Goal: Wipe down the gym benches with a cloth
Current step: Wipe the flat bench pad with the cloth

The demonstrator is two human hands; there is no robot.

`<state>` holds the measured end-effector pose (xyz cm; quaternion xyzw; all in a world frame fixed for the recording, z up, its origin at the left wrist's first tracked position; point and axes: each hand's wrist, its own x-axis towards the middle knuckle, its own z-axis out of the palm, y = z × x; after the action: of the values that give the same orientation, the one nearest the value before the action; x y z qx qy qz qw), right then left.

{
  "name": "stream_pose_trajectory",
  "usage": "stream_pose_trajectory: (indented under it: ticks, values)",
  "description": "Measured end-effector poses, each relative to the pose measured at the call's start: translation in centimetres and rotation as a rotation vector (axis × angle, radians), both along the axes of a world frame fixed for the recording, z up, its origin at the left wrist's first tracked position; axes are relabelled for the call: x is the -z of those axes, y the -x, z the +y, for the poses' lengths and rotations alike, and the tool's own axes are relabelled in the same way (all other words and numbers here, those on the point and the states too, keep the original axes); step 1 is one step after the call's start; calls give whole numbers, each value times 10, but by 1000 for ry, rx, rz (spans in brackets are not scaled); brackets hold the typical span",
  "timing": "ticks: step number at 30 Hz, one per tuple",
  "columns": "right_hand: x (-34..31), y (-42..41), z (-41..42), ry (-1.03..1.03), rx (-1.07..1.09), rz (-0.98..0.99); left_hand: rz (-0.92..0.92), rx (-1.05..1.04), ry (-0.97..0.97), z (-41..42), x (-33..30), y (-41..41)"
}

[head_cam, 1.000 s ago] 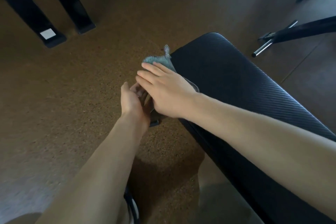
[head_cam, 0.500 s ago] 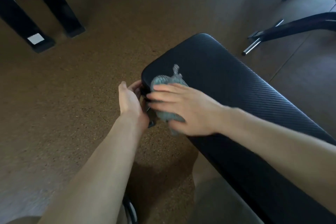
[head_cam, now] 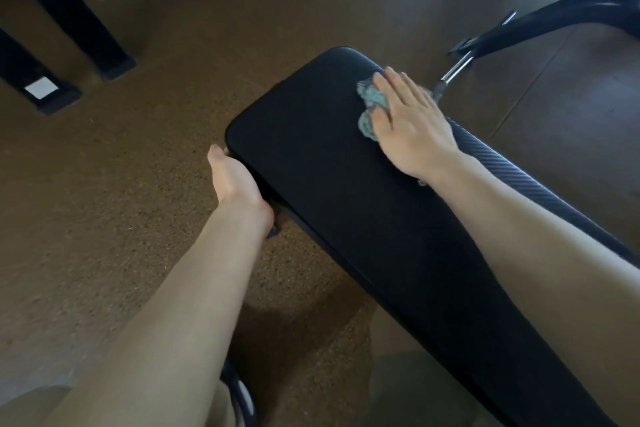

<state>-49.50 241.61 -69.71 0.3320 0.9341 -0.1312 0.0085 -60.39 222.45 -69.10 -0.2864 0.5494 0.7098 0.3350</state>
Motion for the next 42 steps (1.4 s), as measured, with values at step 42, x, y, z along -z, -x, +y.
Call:
stream_pose_trajectory:
  ticks: [42]
  values:
    - [-1, 77, 8, 44, 486, 11, 95, 119, 45, -21, 11, 4]
